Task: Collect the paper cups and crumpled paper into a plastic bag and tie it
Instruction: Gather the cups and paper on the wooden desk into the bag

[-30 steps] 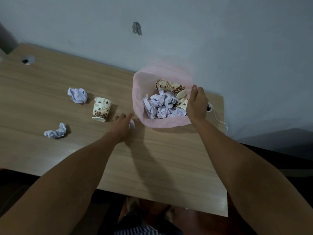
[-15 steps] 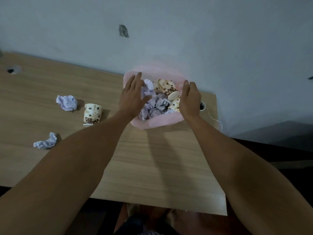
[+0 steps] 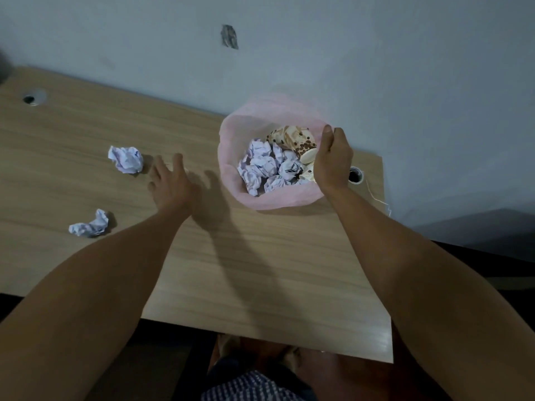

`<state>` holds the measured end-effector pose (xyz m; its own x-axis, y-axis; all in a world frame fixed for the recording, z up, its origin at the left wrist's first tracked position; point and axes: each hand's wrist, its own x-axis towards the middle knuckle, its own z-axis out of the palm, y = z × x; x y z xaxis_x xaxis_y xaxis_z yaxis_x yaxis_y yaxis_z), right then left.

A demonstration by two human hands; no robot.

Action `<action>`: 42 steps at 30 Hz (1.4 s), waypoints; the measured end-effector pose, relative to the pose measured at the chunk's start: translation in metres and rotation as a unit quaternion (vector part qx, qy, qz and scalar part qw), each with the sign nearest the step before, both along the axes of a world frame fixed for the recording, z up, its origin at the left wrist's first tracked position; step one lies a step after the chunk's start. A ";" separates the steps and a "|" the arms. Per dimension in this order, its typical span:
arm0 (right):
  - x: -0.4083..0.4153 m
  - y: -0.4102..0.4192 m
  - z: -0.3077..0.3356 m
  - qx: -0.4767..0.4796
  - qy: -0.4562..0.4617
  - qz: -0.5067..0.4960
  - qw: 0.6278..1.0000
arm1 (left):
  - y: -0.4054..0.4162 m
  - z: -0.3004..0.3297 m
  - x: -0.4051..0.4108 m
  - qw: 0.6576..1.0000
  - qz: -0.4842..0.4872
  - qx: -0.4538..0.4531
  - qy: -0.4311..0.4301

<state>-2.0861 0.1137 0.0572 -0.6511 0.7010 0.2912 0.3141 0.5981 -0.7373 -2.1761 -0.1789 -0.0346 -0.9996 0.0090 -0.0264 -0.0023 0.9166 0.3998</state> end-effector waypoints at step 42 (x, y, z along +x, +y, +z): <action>-0.001 0.018 0.009 0.000 0.019 -0.034 0.999 | 0.071 0.001 -0.022 0.961 -0.171 0.214 0.020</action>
<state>-2.0874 0.1318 0.0663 -0.5902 0.7434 0.3148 0.3256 0.5760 -0.7498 -2.1981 -0.1074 -0.0337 -0.9363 0.3393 0.0906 0.2929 0.6119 0.7347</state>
